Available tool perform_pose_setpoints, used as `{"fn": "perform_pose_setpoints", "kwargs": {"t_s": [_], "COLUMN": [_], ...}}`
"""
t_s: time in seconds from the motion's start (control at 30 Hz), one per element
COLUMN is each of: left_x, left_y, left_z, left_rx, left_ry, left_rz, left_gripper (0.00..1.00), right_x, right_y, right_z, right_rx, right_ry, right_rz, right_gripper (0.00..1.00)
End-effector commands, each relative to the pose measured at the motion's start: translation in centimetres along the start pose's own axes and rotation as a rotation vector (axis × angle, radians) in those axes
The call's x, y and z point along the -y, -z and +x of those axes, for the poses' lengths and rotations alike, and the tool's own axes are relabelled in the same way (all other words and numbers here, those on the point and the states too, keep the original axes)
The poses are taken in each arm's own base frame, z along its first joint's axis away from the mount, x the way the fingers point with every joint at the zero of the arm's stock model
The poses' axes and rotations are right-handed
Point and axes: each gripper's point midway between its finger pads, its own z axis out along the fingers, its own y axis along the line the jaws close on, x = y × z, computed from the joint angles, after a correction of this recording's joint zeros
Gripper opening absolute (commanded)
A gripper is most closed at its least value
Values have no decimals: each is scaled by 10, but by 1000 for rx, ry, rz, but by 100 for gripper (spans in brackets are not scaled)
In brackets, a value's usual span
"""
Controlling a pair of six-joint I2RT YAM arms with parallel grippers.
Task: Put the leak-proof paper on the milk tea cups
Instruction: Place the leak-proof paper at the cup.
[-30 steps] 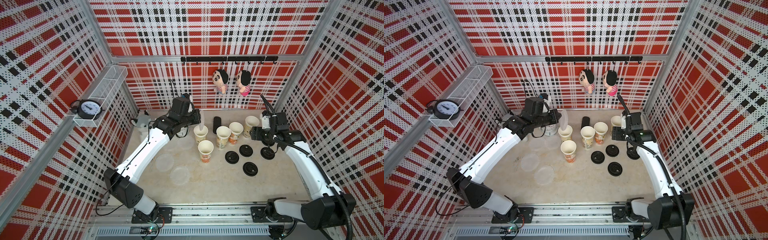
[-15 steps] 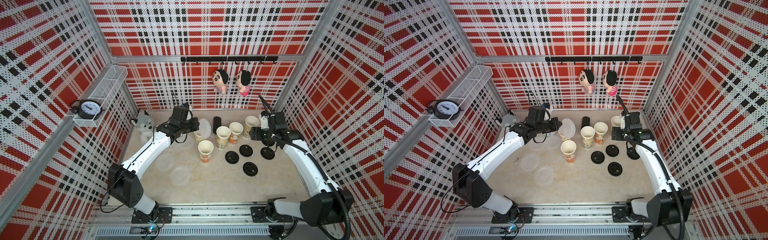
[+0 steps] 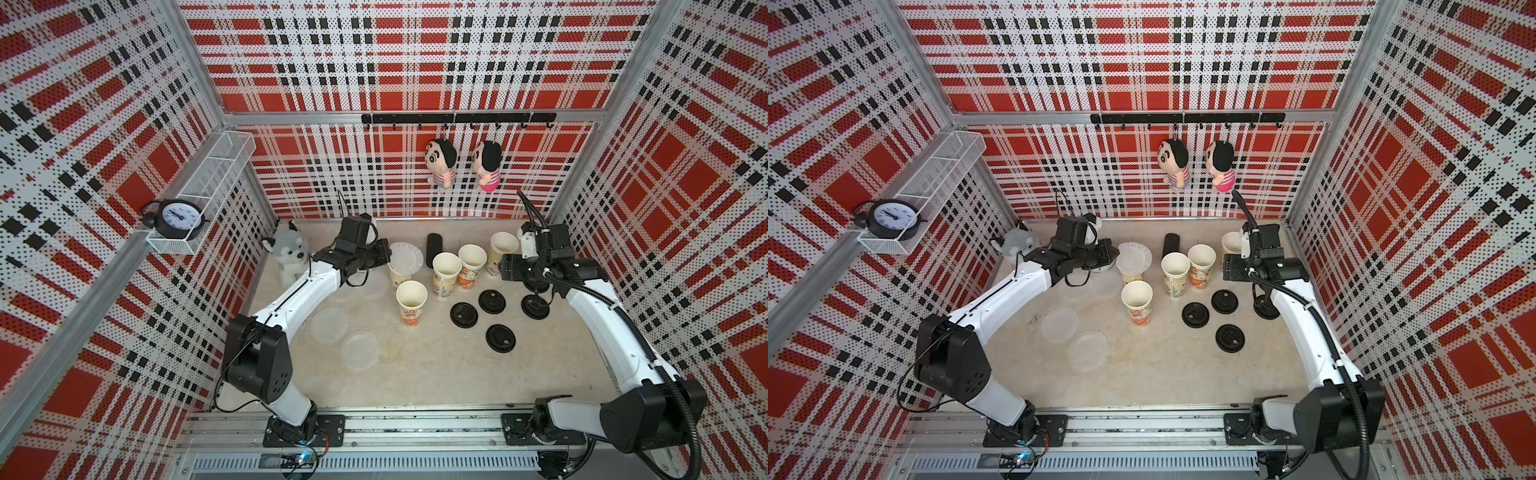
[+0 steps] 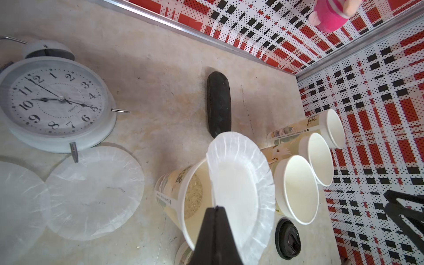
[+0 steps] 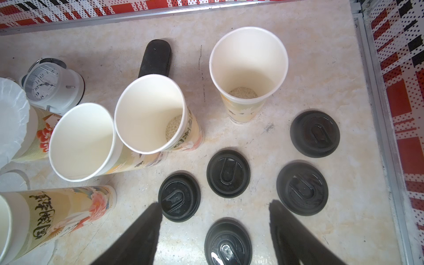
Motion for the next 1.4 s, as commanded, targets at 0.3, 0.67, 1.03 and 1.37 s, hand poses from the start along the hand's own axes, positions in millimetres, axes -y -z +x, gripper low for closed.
{"fn": "perform_pose_setpoints", "kwargs": {"t_s": [0.3,0.67,1.03,1.37], "left_x": [-9,-14,-22,-25], "left_y": [-8,-6,-5,-6], "left_z": [12,11,7,4], "left_rx": [-18,-12,3,13], "left_ry": [-16,-19,-25,-27], "left_rz": [-15,-41,-68,-80], "left_gripper": [0,0,0,0], "right_x": [-3,-3,-4,-4], "right_y": [3,4,4,4], "right_z": [-8,-8,-8,-6], "right_rx": [19,20,21,17], "right_ry": [18,19,19,19], "right_rz": [-9,-10,-12,-12], "right_gripper": [78,78,78,80]}}
